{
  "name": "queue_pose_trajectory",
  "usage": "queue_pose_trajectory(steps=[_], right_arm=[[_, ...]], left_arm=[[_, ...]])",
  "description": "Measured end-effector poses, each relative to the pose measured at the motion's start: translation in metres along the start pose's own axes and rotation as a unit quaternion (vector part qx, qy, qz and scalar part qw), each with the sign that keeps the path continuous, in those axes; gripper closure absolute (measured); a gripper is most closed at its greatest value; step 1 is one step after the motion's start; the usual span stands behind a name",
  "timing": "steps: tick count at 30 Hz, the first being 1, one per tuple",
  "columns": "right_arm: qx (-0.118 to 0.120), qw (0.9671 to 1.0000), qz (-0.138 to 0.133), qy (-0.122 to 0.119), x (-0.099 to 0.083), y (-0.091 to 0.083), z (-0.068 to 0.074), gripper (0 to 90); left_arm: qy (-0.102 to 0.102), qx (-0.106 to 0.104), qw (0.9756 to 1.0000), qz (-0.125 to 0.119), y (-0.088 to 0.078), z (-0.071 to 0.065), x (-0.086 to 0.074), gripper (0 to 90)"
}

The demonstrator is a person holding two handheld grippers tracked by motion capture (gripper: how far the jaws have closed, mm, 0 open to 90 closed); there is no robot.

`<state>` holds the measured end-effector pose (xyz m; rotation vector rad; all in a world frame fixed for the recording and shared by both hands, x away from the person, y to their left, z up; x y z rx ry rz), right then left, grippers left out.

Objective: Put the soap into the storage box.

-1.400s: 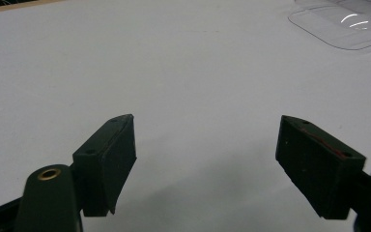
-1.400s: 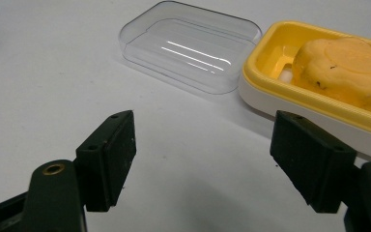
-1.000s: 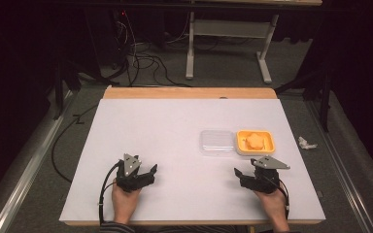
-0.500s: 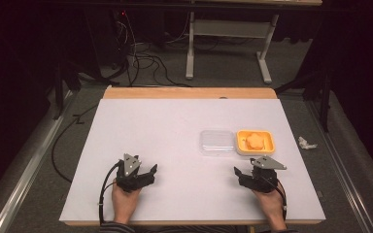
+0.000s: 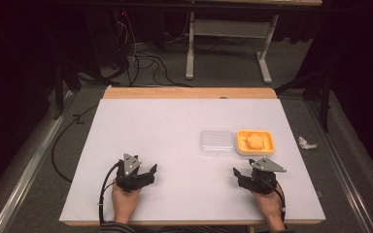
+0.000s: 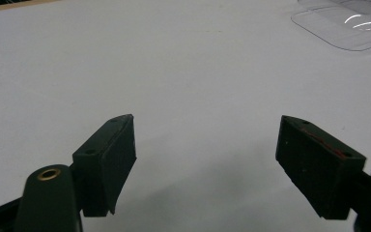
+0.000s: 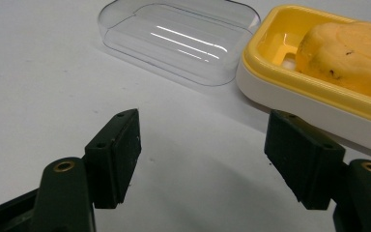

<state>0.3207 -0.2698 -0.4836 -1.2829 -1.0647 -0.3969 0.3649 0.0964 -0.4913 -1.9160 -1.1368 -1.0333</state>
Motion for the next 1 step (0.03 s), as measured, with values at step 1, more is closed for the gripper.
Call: queue_pose_trajectory(steps=[1], right_arm=[[0.000,1.0000,0.003,0.000,0.0002,-0.0001,0.0005,29.4]], left_arm=[[-0.001,0.000,1.0000,0.000,0.0001,0.0000,0.0000,22.6]])
Point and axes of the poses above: each handheld gripper's, and its own axes: y roughly forward along the jaws, x roughly out of its top, z roughly to its left, the point moved 1 cm from there along y, roughly forward along the jaws, and after that the axes turned 3 degrees about -y, right-handed, at the moved point
